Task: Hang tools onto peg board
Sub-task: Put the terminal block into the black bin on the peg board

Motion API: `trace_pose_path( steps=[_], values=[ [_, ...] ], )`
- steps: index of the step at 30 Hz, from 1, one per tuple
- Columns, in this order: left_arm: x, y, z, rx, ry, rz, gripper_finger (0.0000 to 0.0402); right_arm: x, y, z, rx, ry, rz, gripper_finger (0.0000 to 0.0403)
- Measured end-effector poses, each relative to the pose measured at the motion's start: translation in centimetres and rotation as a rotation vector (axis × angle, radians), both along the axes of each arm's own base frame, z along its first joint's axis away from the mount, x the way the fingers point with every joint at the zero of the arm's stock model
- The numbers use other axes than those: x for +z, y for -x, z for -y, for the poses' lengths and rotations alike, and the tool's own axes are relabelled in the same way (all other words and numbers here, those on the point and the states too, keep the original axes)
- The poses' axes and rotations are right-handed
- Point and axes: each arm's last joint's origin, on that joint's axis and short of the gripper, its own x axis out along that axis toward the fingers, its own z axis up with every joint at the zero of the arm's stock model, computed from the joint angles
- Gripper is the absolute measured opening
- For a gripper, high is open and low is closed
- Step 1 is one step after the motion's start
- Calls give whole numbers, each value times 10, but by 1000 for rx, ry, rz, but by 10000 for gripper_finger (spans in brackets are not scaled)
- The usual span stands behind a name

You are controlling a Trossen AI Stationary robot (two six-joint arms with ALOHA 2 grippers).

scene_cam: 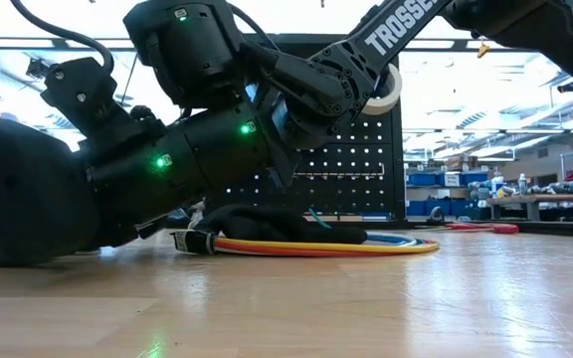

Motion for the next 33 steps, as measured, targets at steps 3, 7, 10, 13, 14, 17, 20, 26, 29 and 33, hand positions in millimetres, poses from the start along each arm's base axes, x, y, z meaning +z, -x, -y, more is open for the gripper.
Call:
trace_pose_path(
  steps=[3,7,10,13,14,17,20,26,29,33],
  values=[
    [0,-2,1,-10,1,5,135,0,0,0,-26,-10,-5,191],
    [1,-3,1,-8,8,6,135,-1,1,0,-68,-19,-32,165],
    [8,-5,5,-8,-1,-14,135,-2,2,1,-85,-30,-44,141],
    [29,-8,10,-6,-28,-25,135,-2,2,-1,-89,-21,-45,128],
    [37,-8,12,-7,-40,-31,135,-2,2,-2,-90,-20,-45,128],
    [59,-5,13,-21,-80,-52,135,0,2,-2,-93,-29,-38,128],
    [79,5,9,-8,-100,-61,135,13,1,-4,-97,-42,-34,128],
    [94,27,-3,56,-64,-39,135,83,6,-1,-115,120,-23,128],
    [91,28,-4,79,-47,-31,135,155,24,17,-229,237,-21,128],
    [92,27,-4,93,-42,-23,135,230,56,45,-408,398,-29,128]
  ],
)
